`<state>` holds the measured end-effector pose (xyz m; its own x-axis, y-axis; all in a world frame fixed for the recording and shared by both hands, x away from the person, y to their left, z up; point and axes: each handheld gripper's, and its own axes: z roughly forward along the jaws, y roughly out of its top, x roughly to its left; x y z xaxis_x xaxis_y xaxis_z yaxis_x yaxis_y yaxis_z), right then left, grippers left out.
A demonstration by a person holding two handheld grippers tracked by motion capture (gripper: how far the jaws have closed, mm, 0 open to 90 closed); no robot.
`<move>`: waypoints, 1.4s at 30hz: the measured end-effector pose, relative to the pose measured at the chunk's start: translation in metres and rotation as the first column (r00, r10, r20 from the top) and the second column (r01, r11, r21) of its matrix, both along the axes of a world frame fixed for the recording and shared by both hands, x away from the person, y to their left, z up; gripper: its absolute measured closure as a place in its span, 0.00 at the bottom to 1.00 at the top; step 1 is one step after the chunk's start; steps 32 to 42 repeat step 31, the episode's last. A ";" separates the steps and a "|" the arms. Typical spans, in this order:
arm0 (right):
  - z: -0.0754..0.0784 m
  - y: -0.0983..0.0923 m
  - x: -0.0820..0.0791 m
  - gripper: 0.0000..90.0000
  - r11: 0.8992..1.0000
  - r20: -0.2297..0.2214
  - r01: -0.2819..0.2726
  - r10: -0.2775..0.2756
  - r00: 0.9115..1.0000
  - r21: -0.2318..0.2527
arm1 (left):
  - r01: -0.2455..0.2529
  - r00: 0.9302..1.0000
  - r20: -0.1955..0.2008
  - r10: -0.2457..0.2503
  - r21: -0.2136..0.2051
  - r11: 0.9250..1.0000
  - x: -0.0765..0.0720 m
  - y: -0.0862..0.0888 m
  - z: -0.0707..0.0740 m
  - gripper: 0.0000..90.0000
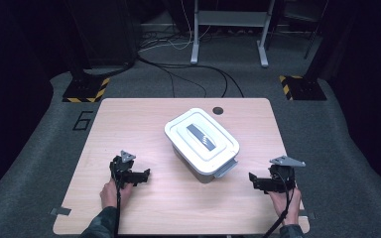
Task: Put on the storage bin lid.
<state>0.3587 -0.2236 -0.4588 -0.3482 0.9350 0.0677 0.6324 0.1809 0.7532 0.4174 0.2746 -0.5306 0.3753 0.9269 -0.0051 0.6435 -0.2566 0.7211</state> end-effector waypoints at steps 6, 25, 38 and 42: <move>-0.045 -0.013 -0.009 0.02 0.997 -0.050 0.067 -0.069 0.996 -0.025 | 0.000 1.000 0.000 0.000 0.000 1.000 0.000 0.000 0.000 0.00; -0.071 -0.020 -0.012 0.00 0.992 -0.029 0.097 -0.100 0.995 -0.081 | -0.001 1.000 0.001 0.001 0.005 1.000 0.000 0.000 0.000 0.00; -0.071 -0.020 -0.009 0.00 0.991 -0.028 0.108 -0.111 0.993 -0.081 | 0.001 1.000 0.001 -0.001 0.006 1.000 0.000 0.000 0.000 0.00; -0.071 -0.020 -0.009 0.00 0.991 -0.028 0.108 -0.111 0.993 -0.081 | 0.001 1.000 0.001 -0.001 0.006 1.000 0.000 0.000 0.000 0.00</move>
